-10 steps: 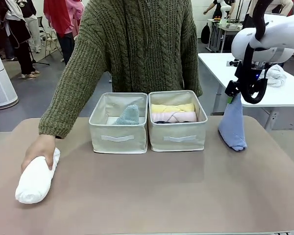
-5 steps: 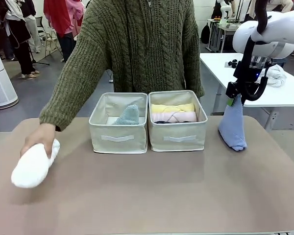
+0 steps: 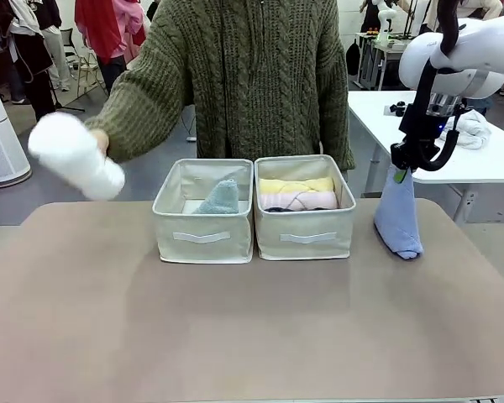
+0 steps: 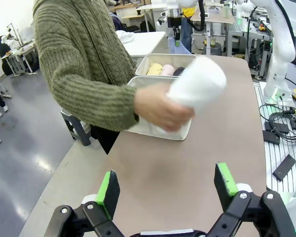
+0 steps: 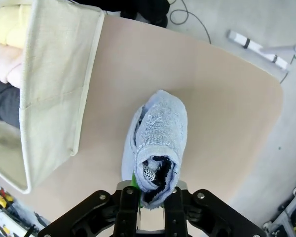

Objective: Sort the towels based on their folding style.
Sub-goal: Pick up another triangle-folded towel from the table and place it in the left Fabric basket.

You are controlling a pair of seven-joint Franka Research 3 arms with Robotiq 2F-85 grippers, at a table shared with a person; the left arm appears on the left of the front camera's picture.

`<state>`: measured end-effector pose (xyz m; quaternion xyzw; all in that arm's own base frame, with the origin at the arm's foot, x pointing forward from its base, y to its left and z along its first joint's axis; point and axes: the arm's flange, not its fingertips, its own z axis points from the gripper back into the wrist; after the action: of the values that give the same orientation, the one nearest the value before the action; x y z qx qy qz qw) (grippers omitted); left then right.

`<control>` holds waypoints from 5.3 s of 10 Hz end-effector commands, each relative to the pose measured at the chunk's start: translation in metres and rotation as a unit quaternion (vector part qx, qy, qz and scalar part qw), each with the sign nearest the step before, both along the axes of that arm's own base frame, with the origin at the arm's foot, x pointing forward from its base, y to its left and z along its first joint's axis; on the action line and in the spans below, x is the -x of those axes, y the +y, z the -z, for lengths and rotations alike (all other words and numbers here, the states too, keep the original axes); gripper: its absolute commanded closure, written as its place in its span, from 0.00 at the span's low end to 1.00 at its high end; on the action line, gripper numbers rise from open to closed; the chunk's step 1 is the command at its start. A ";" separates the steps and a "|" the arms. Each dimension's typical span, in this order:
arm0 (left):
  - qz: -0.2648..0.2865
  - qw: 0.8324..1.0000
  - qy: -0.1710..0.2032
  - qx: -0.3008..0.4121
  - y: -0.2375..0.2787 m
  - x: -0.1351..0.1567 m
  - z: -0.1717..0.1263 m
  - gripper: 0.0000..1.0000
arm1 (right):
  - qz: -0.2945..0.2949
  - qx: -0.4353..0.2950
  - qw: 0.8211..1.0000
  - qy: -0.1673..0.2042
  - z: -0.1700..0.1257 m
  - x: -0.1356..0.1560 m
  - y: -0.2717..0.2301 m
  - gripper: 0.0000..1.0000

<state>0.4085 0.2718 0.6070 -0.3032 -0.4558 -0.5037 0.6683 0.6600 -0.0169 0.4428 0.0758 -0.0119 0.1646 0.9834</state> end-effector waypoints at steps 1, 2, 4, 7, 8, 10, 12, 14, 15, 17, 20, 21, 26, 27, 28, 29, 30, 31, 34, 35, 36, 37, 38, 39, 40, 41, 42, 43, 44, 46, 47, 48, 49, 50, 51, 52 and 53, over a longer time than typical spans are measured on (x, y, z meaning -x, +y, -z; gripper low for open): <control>-0.001 1.000 -0.002 0.000 0.000 0.001 -0.001 0.00 | -0.012 -0.020 1.000 0.004 -0.004 -0.002 -0.001 1.00; -0.001 1.000 -0.002 0.000 0.000 0.001 -0.001 0.00 | -0.025 -0.014 1.000 0.007 -0.010 0.007 0.002 1.00; -0.001 1.000 -0.002 0.000 0.000 0.001 -0.001 0.00 | -0.124 0.000 0.992 0.029 -0.062 0.063 0.025 1.00; -0.001 1.000 -0.002 0.000 0.000 0.001 -0.001 0.00 | -0.202 -0.009 0.979 0.003 -0.188 0.145 0.055 1.00; -0.001 1.000 -0.002 0.000 0.000 0.001 -0.001 0.00 | -0.230 -0.014 0.973 -0.008 -0.219 0.169 0.067 1.00; -0.001 1.000 -0.002 0.000 0.000 0.001 -0.001 0.00 | -0.285 -0.049 0.957 -0.032 -0.261 0.202 0.088 1.00; -0.001 1.000 -0.002 0.000 0.000 0.001 -0.001 0.00 | -0.293 -0.055 0.954 -0.032 -0.256 0.207 0.085 1.00; -0.001 1.000 -0.002 0.000 0.000 0.001 -0.001 0.00 | -0.186 -0.016 0.982 -0.028 -0.229 0.254 -0.039 1.00; -0.001 1.000 -0.002 0.000 0.000 0.001 -0.001 0.00 | -0.127 -0.048 0.989 -0.066 -0.227 0.295 -0.102 1.00; -0.001 1.000 -0.002 0.000 0.000 0.001 -0.001 0.00 | -0.092 -0.048 0.989 -0.101 -0.215 0.344 -0.136 1.00; -0.001 1.000 -0.002 0.000 0.000 0.001 -0.001 0.00 | -0.103 -0.044 0.990 -0.084 -0.203 0.333 -0.136 1.00; -0.001 1.000 -0.002 0.000 0.000 0.001 -0.001 0.00 | -0.102 -0.045 0.990 -0.081 -0.202 0.331 -0.136 1.00; -0.001 1.000 -0.002 0.000 0.000 0.001 -0.001 0.00 | -0.112 -0.051 0.989 -0.079 -0.202 0.332 -0.134 1.00; -0.001 1.000 -0.002 0.000 0.000 0.001 -0.001 0.00 | -0.112 -0.051 0.989 -0.079 -0.202 0.332 -0.134 1.00; -0.001 1.000 -0.002 0.000 0.000 0.001 -0.001 0.00 | -0.112 -0.051 0.989 -0.079 -0.202 0.332 -0.134 1.00; -0.001 1.000 -0.002 0.000 0.000 0.001 -0.001 0.00 | -0.112 -0.051 0.989 -0.079 -0.202 0.332 -0.134 1.00; -0.001 1.000 -0.002 0.000 0.000 0.001 -0.001 0.00 | -0.112 -0.051 0.989 -0.079 -0.202 0.332 -0.134 1.00; -0.001 1.000 -0.002 0.000 0.000 0.001 -0.001 0.00 | -0.112 -0.051 0.989 -0.079 -0.202 0.332 -0.134 1.00; -0.001 1.000 -0.002 0.000 0.000 0.001 -0.001 0.00 | -0.112 -0.051 0.989 -0.079 -0.202 0.332 -0.134 1.00; -0.001 1.000 -0.002 0.000 0.000 0.001 -0.001 0.00 | -0.112 -0.051 0.989 -0.079 -0.202 0.332 -0.134 1.00; -0.001 1.000 -0.002 0.000 0.000 0.001 -0.001 0.00 | -0.112 -0.051 0.989 -0.079 -0.202 0.332 -0.134 1.00; -0.001 1.000 -0.002 0.000 0.000 0.001 -0.001 0.00 | -0.112 -0.051 0.989 -0.079 -0.202 0.332 -0.134 1.00; -0.001 1.000 -0.002 0.000 0.000 0.001 -0.001 0.00 | -0.112 -0.051 0.989 -0.079 -0.202 0.332 -0.134 1.00; -0.001 1.000 -0.002 0.000 0.000 0.001 -0.001 0.00 | -0.112 -0.051 0.989 -0.079 -0.202 0.332 -0.134 1.00; -0.001 1.000 -0.002 0.000 0.000 0.001 -0.001 0.00 | -0.112 -0.051 0.989 -0.079 -0.202 0.332 -0.134 1.00; -0.001 1.000 -0.002 0.000 0.000 0.001 -0.001 0.00 | -0.112 -0.051 0.989 -0.079 -0.202 0.332 -0.134 1.00; -0.001 1.000 -0.002 0.000 0.000 0.001 -0.001 0.00 | -0.112 -0.053 0.989 -0.080 -0.202 0.330 -0.135 0.83; -0.001 1.000 -0.002 0.000 0.000 0.001 -0.001 0.00 | -0.115 -0.053 0.989 -0.080 -0.204 0.326 -0.128 0.83; -0.001 1.000 -0.002 0.000 0.000 0.001 -0.001 0.00 | -0.112 -0.053 0.989 -0.080 -0.202 0.330 -0.135 0.83; -0.001 1.000 -0.002 0.000 0.000 0.001 -0.001 0.00 | -0.112 -0.053 0.989 -0.080 -0.202 0.330 -0.135 0.83; -0.001 1.000 -0.002 0.000 0.000 0.001 -0.001 0.00 | -0.112 -0.053 0.989 -0.080 -0.202 0.330 -0.135 0.83; -0.001 1.000 -0.002 0.000 0.000 0.001 -0.001 0.00 | -0.112 -0.053 0.989 -0.080 -0.202 0.330 -0.135 0.83; -0.001 1.000 -0.002 0.000 0.000 0.001 -0.001 0.00 | -0.112 -0.053 0.989 -0.080 -0.202 0.330 -0.135 0.83; -0.001 1.000 -0.002 0.000 0.000 0.001 -0.001 0.00 | -0.112 -0.053 0.989 -0.080 -0.202 0.330 -0.135 0.83; -0.001 1.000 -0.002 0.000 0.000 0.001 -0.001 0.00 | -0.112 -0.054 0.989 -0.080 -0.202 0.330 -0.135 0.83; -0.001 1.000 -0.002 0.000 0.000 0.001 -0.001 0.00 | -0.177 -0.038 0.979 -0.093 -0.212 0.324 -0.116 0.83; -0.001 1.000 -0.002 0.000 0.000 0.001 -0.001 0.00 | -0.241 -0.046 0.962 -0.121 -0.231 0.311 -0.087 0.83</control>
<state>0.4088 0.2721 0.6068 -0.3031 -0.4556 -0.5035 0.6687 0.3374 -0.1269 0.6556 0.1070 -0.0991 0.3402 0.9290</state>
